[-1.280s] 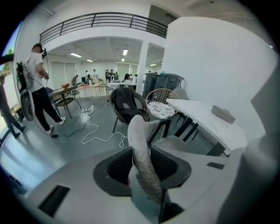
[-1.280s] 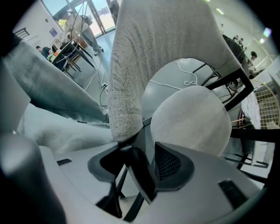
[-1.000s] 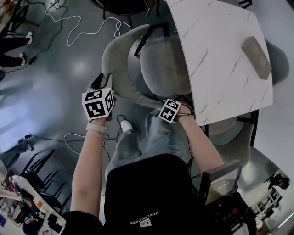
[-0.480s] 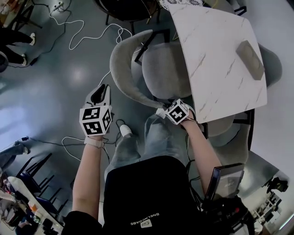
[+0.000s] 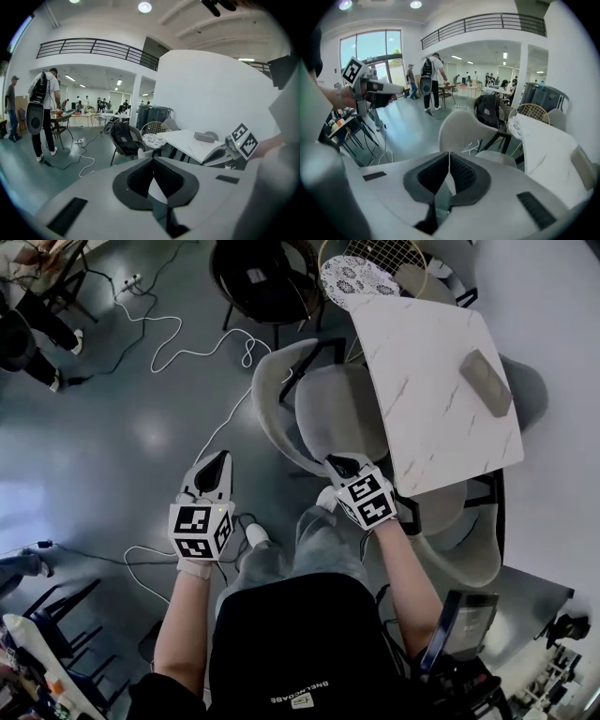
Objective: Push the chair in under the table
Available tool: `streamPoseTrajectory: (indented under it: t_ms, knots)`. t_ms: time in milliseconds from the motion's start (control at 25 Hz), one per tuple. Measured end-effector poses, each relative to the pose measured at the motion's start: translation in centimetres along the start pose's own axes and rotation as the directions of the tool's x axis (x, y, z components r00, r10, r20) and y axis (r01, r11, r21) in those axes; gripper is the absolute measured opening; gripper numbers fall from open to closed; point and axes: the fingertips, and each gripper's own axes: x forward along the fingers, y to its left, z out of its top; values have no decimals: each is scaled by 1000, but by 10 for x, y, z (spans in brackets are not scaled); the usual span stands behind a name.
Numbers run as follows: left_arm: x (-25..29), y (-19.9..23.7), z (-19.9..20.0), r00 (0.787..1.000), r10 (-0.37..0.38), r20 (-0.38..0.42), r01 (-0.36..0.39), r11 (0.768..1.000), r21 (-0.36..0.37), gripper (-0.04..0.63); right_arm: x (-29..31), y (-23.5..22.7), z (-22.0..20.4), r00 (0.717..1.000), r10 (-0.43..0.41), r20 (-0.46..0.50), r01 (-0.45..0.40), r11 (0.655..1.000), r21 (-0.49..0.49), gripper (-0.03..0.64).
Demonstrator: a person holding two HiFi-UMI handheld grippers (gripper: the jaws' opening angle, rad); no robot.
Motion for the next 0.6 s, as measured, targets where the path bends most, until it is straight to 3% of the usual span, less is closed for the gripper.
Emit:
streamPoseTrajectory:
  t_ms: [240,400,600]
  knots:
    - [-60,-22,39,988,-113,110,111,994,20,5,-58,46,71,971,-27,239,7,996,86,11]
    - [-98,-51,62,959,-221,177,217,975,45,5,-103,73,108,917,-28,397,-24,992,125,9]
    - [-126,-90,83,917,-320,237,323,946,27,5,-165,94,126,850,-17,527,-73,986,150,9]
